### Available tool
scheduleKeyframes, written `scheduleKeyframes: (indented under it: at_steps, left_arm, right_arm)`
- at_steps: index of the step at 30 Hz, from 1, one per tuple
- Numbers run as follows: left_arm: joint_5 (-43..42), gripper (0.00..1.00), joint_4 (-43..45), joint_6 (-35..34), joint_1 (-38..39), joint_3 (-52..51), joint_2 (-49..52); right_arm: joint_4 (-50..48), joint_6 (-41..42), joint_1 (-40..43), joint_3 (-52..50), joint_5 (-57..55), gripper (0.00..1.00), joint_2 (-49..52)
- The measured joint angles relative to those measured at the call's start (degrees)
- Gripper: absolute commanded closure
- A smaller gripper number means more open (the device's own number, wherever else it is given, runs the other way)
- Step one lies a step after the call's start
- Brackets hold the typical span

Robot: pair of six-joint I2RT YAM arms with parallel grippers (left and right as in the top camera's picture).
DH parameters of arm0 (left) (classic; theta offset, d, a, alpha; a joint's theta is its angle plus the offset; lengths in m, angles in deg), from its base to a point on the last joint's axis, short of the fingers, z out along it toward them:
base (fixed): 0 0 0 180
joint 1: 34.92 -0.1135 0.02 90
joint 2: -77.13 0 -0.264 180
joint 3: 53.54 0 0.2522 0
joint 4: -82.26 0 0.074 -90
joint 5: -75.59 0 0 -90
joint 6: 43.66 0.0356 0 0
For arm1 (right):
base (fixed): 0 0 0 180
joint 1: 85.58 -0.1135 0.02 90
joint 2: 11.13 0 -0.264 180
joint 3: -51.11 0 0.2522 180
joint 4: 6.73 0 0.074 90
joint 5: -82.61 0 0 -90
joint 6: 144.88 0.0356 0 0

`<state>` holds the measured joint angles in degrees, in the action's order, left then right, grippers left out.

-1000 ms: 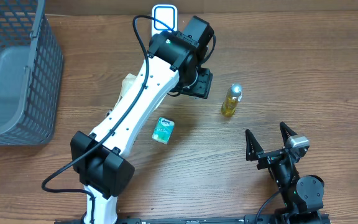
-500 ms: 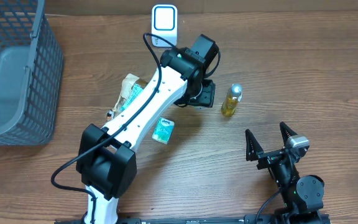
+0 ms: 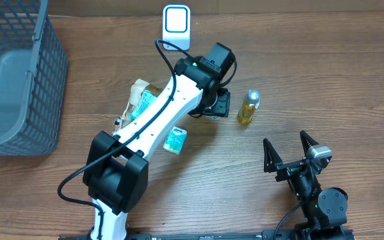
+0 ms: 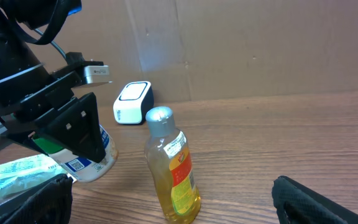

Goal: Scan the item barcode
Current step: 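Carry the jar right and lower it onto the table, then open the left gripper and lift it off the jar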

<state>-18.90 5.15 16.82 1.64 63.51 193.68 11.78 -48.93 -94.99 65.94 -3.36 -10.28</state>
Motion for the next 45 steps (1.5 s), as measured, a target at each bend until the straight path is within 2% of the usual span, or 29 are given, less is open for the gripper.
scheduleKeyframes:
  at_steps: [9, 13, 15, 21, 23, 28, 40, 45]
  left_arm:
    - [3.5, 0.88, 0.4, -2.1, 2.7, 0.0, 3.8]
    - [3.8, 0.82, 0.3, -2.2, 3.2, 0.0, 7.1]
    - [3.9, 0.69, 0.1, -2.2, 3.2, -0.1, 8.2]
    - [3.9, 0.40, 0.0, -2.2, 3.2, -0.1, 8.8]
    - [3.9, 0.27, -0.1, -2.3, 3.2, -0.1, 8.8]
    - [3.9, 0.16, -0.7, -2.5, 3.2, -0.1, 8.8]
    - [3.9, 0.12, -1.1, -3.1, 2.7, 0.0, 8.8]
    - [3.2, 0.12, -5.3, -3.0, 0.3, 5.1, 8.9]
  right_arm:
    - [0.0, 0.0, 0.0, 0.0, 0.0, 0.00, 0.0]
    - [0.0, 0.0, 0.0, 0.0, 0.0, 0.00, 0.0]
    - [0.0, 0.0, 0.0, 0.0, 0.0, 0.00, 0.0]
    - [0.0, 0.0, 0.0, 0.0, 0.0, 0.00, 0.0]
    - [0.0, 0.0, 0.0, 0.0, 0.0, 0.00, 0.0]
    - [0.0, 0.0, 0.0, 0.0, 0.0, 0.00, 0.0]
    - [0.0, 0.0, 0.0, 0.0, 0.0, 0.00, 0.0]
    - [0.0, 0.0, 0.0, 0.0, 0.0, 0.00, 0.0]
